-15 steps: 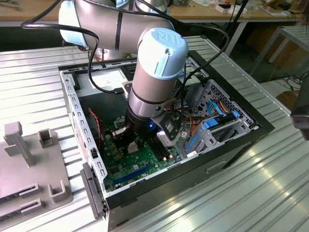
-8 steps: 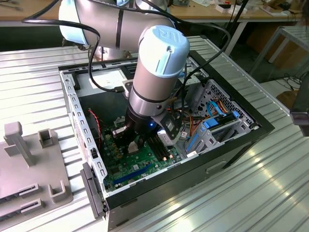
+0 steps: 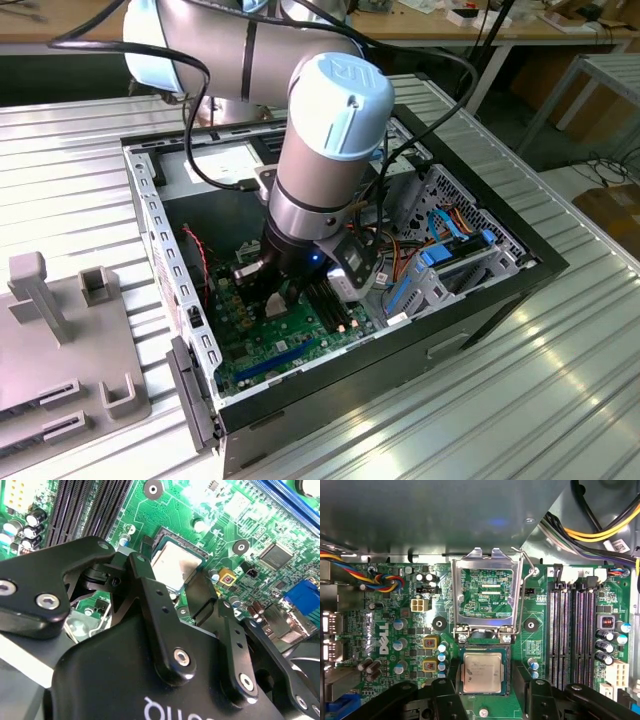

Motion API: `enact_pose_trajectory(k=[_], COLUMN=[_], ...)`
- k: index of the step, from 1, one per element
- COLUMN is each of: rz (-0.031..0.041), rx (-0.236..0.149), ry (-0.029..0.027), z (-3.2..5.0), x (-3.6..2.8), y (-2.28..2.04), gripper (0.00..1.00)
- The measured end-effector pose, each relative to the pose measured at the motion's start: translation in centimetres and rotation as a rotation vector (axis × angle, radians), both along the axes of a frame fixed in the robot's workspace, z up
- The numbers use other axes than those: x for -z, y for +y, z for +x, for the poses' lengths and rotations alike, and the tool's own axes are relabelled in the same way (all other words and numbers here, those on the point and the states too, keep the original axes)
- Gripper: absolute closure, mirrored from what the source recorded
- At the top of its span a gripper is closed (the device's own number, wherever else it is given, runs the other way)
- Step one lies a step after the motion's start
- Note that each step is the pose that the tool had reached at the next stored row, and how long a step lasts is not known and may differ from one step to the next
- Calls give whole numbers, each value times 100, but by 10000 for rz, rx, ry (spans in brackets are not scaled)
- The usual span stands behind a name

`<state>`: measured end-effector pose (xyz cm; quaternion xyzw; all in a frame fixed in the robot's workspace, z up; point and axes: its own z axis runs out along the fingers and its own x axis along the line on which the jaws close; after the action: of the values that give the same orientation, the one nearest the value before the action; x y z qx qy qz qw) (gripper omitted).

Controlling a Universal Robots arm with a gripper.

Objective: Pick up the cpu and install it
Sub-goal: 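Place the cpu into insertion slot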

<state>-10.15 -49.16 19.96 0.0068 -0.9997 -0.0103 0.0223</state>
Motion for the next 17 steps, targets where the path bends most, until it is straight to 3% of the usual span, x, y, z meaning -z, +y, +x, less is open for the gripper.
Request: enact_pose_trajectory(k=[14, 16, 17], rz=[0, -1, -2], rx=[1, 3, 3], ry=[0, 5, 2], z=[-5, -8, -8], x=[0, -1, -1], y=[0, 0, 0], gripper=[46, 47, 54])
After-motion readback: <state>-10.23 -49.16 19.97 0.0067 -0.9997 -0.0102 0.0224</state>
